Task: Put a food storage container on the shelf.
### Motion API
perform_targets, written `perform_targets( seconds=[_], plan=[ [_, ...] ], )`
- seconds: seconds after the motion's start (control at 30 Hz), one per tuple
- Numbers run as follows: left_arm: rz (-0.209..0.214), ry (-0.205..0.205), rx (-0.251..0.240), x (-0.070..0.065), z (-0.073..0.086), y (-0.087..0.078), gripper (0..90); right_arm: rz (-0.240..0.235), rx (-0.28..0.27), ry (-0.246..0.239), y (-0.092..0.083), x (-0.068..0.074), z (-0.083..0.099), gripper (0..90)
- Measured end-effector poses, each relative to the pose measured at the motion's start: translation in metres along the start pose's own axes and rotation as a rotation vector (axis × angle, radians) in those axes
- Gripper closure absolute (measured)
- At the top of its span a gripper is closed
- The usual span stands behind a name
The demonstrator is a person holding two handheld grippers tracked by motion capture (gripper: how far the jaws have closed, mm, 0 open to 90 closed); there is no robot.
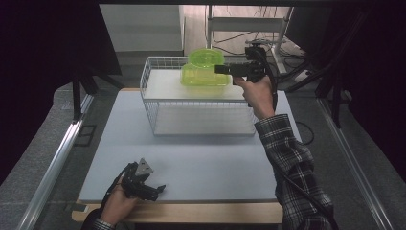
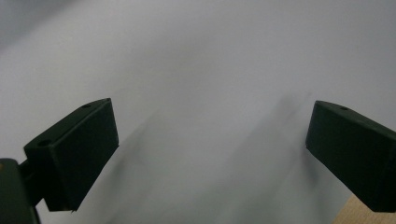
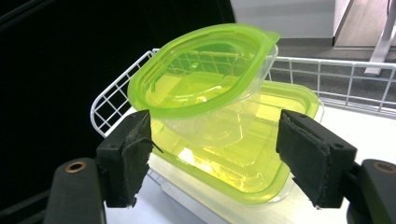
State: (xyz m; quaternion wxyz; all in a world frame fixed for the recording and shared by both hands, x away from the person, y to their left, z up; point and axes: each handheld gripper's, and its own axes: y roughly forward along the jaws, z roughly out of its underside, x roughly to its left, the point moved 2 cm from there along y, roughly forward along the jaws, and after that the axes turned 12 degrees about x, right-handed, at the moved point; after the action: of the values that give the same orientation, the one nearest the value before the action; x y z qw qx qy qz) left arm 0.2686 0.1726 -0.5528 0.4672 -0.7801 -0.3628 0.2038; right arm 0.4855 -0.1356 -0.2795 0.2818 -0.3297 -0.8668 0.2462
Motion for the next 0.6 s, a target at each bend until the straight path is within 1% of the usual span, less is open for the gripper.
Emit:
perform_targets(
  seconds=[0.23,0.47,0.6],
  plan=[
    [0.001,-0.002,-0.001,0.000,0.000,0.000,2.3,0.001,0.017,-0.032,0.000,0.003,0.008,22.1],
    [0.010,-0.008,0.003,0.000,-0.001,-0.001,2.5,0.002,0.024,-0.064,0.000,0.006,0.017,18.7],
    [0.017,-0.019,0.000,0.000,-0.001,-0.002,2.8,0.004,0.032,-0.087,0.001,0.009,0.022,16.9]
  ],
)
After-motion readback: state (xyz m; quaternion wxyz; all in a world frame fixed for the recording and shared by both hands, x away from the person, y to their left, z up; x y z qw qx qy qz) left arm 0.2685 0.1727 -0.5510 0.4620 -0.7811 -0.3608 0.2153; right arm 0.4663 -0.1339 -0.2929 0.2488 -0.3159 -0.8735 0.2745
